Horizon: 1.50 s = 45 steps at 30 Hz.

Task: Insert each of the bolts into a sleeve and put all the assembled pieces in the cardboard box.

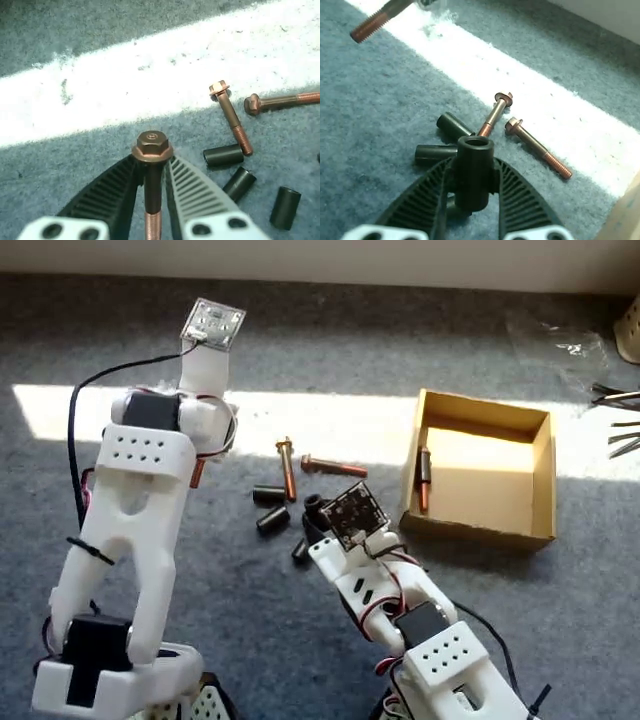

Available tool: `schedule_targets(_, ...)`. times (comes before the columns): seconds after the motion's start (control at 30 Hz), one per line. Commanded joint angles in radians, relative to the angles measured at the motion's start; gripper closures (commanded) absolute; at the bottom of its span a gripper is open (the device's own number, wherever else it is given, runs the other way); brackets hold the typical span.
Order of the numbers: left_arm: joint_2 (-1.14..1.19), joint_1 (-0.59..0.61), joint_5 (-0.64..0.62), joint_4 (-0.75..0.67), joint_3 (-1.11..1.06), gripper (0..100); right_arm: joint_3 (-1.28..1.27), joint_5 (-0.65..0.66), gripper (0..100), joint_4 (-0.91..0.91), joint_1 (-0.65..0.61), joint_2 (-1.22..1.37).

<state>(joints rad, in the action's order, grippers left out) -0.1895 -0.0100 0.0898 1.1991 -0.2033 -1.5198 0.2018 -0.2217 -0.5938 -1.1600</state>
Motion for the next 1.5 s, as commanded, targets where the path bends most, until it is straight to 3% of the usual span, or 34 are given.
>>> schedule_targets(0.0, -0.166, -0.018, 0.011, -0.091, -0.077, 100, 0.015, 0.002, 99.4, 0.047, -0.013, -0.013)
schedule_targets(0.23, -0.392, -0.045, 0.069, -0.167, -0.236, 100, -0.001, -0.107, 99.4, 0.136, -0.012, -0.012)
schedule_targets(0.57, -0.687, -0.045, 0.04, -0.279, -0.41, 100, 0.007, -0.198, 99.4, 0.14, -0.047, -0.013)
schedule_targets(0.7, -0.819, -0.045, -0.052, -0.362, -0.512, 100, 0.007, -0.201, 99.4, 0.14, -0.081, -0.016)
schedule_targets(0.83, -0.929, -0.058, -0.068, -0.471, -0.631, 100, 0.005, -0.206, 99.4, 0.174, -0.09, -0.018)
schedule_targets(1.0, -1.038, -0.168, -0.068, -0.582, -0.762, 100, 0.001, -0.203, 99.4, 0.26, -0.09, -0.013)
schedule_targets(1.27, -1.112, -0.219, -0.071, -0.621, -0.762, 100, 0.007, -0.201, 99.4, 0.265, -0.09, -0.012)
schedule_targets(1.47, -1.112, -0.219, -0.287, -0.615, -0.722, 99, 0.005, -0.095, 99.4, 0.266, -0.09, -0.012)
